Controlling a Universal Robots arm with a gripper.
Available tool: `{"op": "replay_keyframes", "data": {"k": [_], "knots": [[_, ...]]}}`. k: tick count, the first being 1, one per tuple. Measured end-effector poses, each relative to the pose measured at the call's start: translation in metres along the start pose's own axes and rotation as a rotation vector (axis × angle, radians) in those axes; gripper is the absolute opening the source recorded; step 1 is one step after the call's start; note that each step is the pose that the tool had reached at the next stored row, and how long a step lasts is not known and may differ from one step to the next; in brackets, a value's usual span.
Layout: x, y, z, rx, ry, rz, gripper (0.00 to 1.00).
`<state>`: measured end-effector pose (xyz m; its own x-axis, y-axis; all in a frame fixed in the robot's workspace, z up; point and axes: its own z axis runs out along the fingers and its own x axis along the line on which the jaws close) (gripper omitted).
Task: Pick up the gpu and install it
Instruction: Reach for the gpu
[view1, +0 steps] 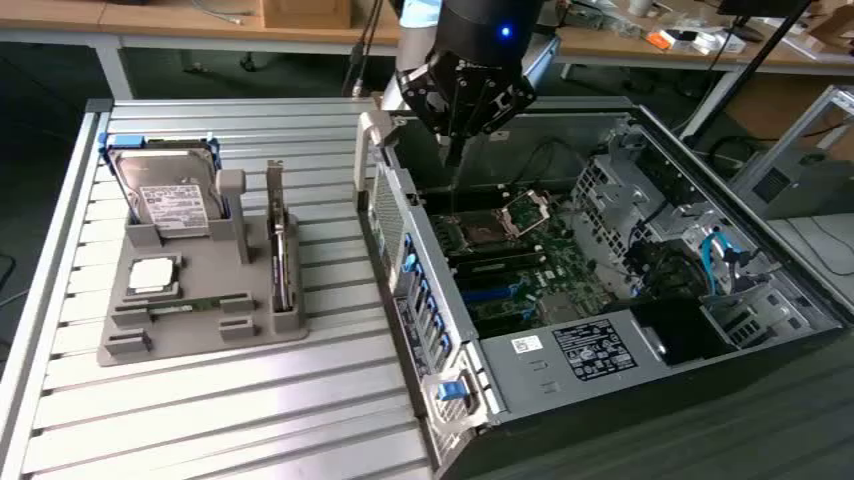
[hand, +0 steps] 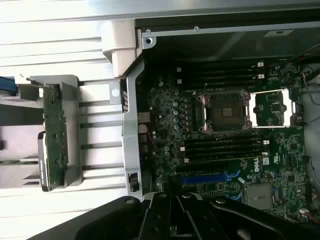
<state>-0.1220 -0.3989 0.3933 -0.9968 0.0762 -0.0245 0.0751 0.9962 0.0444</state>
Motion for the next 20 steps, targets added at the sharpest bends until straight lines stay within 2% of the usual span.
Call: {"op": "replay_keyframes", "data": {"k": [20], "knots": [[0.0078,-0.0006,-0.0003,0.0001,0.0,0.0,0.11]]}}
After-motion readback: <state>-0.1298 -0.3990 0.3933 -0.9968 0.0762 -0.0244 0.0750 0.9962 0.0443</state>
